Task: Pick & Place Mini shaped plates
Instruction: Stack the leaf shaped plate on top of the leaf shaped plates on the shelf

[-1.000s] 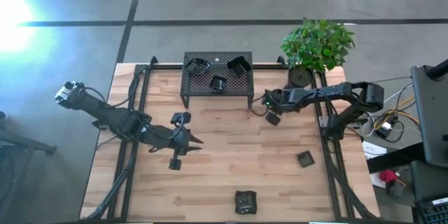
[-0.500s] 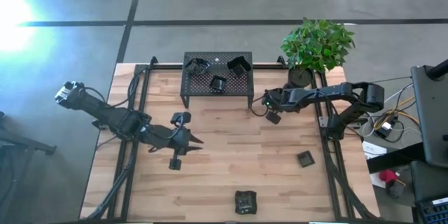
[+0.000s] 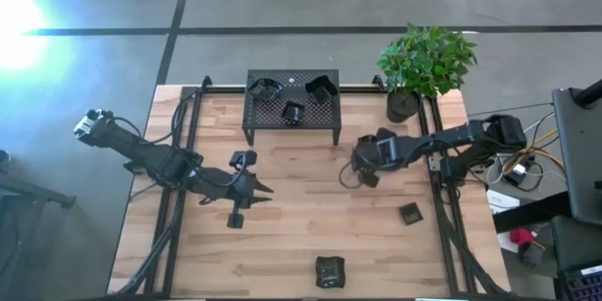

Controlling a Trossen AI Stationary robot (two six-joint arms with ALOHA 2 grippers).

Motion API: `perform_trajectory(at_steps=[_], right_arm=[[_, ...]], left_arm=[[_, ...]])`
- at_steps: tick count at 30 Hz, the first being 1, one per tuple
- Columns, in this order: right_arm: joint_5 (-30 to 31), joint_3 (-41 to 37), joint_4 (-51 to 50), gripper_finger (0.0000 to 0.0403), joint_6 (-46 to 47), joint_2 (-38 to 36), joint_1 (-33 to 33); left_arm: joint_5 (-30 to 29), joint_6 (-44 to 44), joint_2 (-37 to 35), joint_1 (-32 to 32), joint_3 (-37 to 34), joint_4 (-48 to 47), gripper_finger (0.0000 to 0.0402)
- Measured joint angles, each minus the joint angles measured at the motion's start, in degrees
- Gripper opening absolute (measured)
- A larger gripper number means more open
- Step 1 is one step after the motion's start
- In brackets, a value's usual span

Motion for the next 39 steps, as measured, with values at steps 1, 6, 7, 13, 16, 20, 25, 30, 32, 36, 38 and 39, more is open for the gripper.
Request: perform_trajectory(at_steps=[1, 6, 7, 13, 16, 20, 25, 30, 32, 36, 38, 39], right_arm=[[-0.02, 0.74, -0.25, 0.0008, 0.91, 0.00, 1.81], [-0.02, 5.00, -0.38, 0.0008, 5.92, 0.00, 11.12], [-0.02, 5.90, -0.34, 0.0008, 6.93, 0.00, 12.91], [-0.01, 11.34, 3.19, 0.0008, 9.72, 1.92, 21.01], [-0.03, 15.72, 3.80, 0.0008, 9.18, 6.44, 23.09], [-0.06, 22.95, 3.93, 0.0008, 4.38, 13.92, 24.38], [-0.18, 32.56, 3.45, 0.0008, -2.65, 23.30, 24.20], [-0.66, 40.34, 3.61, 0.0008, -7.25, 30.56, 23.89], [-0.89, 42.51, 3.48, 0.0008, -8.21, 33.02, 23.72], [-1.93, 45.57, 2.96, 0.0008, -9.59, 37.04, 23.46], [-1.97, 46.90, 2.62, 0.0008, -10.37, 38.67, 23.44], [-1.99, 47.50, 1.74, 0.0008, -10.53, 39.37, 23.40]], left_arm=[[0.00, 0.00, 0.01, 0.00, 0.00, 0.00, 0.0076], [-0.02, 0.00, 0.02, 0.00, 0.00, 0.04, 0.0076], [0.00, 0.00, 0.01, 0.00, 0.02, 0.04, 0.0076], [-0.02, 0.00, 0.00, 0.00, 0.02, 0.06, 0.0076], [0.00, 0.00, 0.00, 0.00, 0.02, 0.11, 0.0076], [-0.02, 0.00, 0.00, 0.00, 0.07, 0.05, 0.0076], [-0.01, -0.46, 0.00, 0.00, 0.07, 0.10, 0.0076], [0.00, -0.72, 0.00, 0.00, 0.07, 0.07, 0.0076], [0.00, -0.93, 0.00, 0.00, 0.07, 0.10, 0.0076], [0.00, -0.94, 0.00, 0.00, 0.07, 0.08, 0.0076], [0.00, -0.96, 0.00, 0.00, 0.07, 0.08, 0.0076], [0.00, -1.09, 0.00, 0.00, 0.07, 0.07, 0.0076]])
